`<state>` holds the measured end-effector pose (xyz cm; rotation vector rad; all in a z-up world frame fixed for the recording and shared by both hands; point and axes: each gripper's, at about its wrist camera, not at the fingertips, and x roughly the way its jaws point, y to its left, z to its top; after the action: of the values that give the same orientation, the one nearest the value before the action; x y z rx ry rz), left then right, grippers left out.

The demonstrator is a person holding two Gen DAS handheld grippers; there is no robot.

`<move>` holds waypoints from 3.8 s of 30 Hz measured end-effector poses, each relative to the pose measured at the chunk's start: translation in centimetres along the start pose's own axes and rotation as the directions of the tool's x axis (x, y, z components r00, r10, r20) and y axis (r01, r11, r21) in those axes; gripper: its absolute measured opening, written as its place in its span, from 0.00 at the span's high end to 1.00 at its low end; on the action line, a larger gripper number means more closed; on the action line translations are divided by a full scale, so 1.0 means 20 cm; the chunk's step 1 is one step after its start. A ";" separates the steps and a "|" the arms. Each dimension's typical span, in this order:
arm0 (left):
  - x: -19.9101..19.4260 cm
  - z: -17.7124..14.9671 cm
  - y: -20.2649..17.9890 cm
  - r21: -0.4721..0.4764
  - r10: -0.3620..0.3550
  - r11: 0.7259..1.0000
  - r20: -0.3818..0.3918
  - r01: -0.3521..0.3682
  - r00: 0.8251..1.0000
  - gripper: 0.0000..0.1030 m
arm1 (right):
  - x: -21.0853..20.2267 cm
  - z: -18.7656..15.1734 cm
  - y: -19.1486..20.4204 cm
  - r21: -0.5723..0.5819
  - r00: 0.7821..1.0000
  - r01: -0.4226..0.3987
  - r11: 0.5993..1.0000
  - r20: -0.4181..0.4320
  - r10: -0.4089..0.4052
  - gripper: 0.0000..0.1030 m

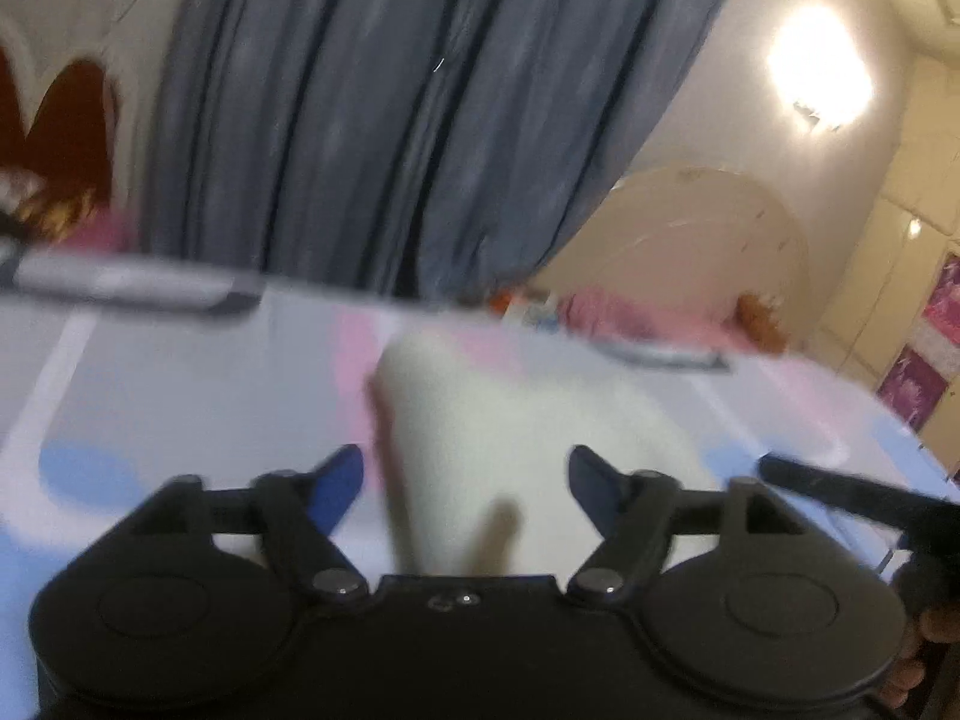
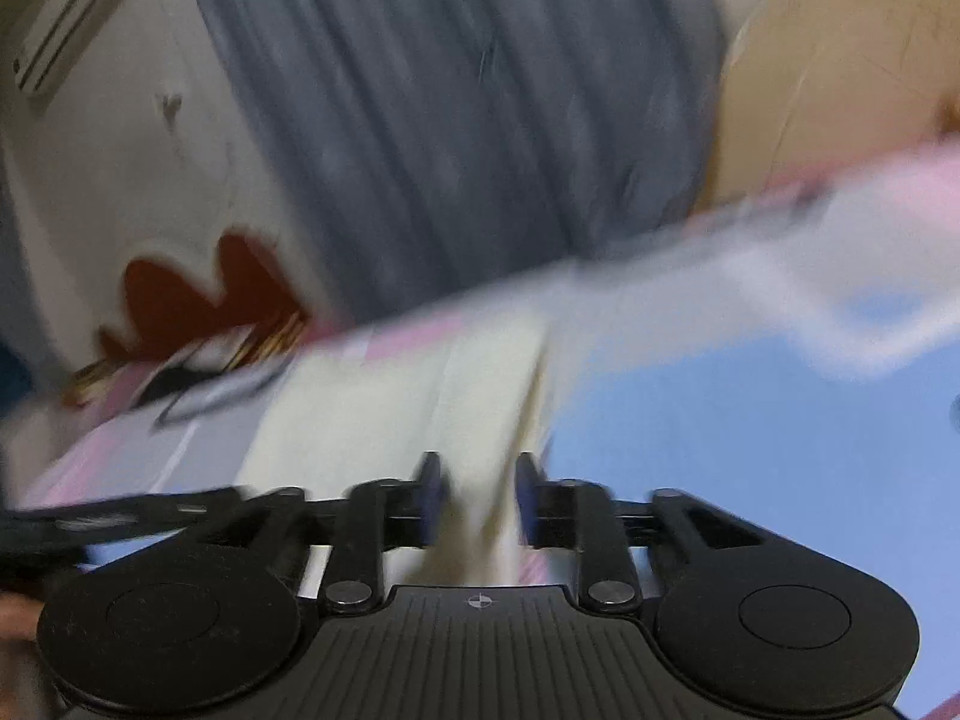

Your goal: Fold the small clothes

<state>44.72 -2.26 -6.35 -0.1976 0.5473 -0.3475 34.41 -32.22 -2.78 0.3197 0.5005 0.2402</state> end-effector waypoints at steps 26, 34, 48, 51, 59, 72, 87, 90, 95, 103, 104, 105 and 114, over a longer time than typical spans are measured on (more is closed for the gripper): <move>0.05 -0.12 -0.23 0.197 -0.009 0.980 -0.118 0.032 0.993 0.49 | 0.25 -0.14 0.19 -0.309 0.975 0.015 0.951 -0.207 -0.082 0.81; -0.20 -0.33 -0.16 0.203 0.070 0.978 -0.132 -0.042 0.989 0.51 | -0.13 -0.26 0.33 -0.335 0.971 -0.108 0.936 -0.236 0.028 0.81; -0.34 -0.49 -0.19 0.240 0.151 0.964 -0.153 -0.112 0.977 0.42 | -0.21 -0.43 0.28 -0.373 0.954 0.023 0.928 -0.270 -0.132 0.81; -0.35 -0.49 -0.21 0.244 0.163 0.962 -0.156 -0.122 0.974 0.42 | -0.30 -0.37 0.32 -0.338 0.975 0.008 0.941 -0.206 -0.083 0.81; -0.34 -0.50 -0.24 0.254 0.187 0.957 -0.167 -0.141 0.968 0.42 | -0.20 -0.45 0.33 -0.320 0.955 0.020 0.947 -0.275 -0.113 0.81; -0.34 -0.51 -0.25 0.269 0.225 0.947 -0.166 -0.176 0.960 0.27 | -0.19 -0.42 0.34 -0.309 0.948 0.029 0.950 -0.294 -0.125 0.81; -0.24 -0.29 0.02 -0.119 0.029 0.992 -0.184 -0.051 0.982 0.28 | -0.15 -0.14 0.06 0.040 0.986 0.015 0.999 -0.169 -0.008 0.33; -0.16 -0.26 0.08 -0.197 0.002 0.980 -0.196 -0.041 0.981 0.29 | -0.03 -0.11 -0.04 0.143 0.983 -0.006 0.990 -0.182 0.032 0.33; -0.04 -0.24 0.13 -0.250 -0.043 0.968 -0.220 -0.013 0.974 0.30 | 0.12 -0.09 -0.15 0.272 0.969 -0.054 0.961 -0.219 0.117 0.33; 0.04 -0.23 0.16 -0.276 -0.083 0.961 -0.210 0.022 0.974 0.30 | 0.22 -0.11 -0.21 0.320 0.949 -0.141 0.937 -0.226 0.220 0.42; 0.05 -0.23 0.16 -0.275 -0.088 0.961 -0.209 0.027 0.974 0.30 | 0.22 -0.11 -0.20 0.312 0.946 -0.146 0.939 -0.234 0.225 0.46; 0.05 -0.23 0.16 -0.274 -0.091 0.961 -0.208 0.032 0.974 0.30 | 0.22 -0.11 -0.19 0.308 0.944 -0.152 0.939 -0.237 0.230 0.47; 0.06 -0.22 0.15 -0.258 -0.097 0.965 -0.214 0.039 0.972 0.28 | 0.27 -0.09 -0.16 0.323 0.939 -0.144 0.936 -0.254 0.232 0.47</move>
<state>44.02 -0.32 -11.44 -0.4282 0.8110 -0.3691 38.58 -33.07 -7.70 0.6378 0.8005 0.4048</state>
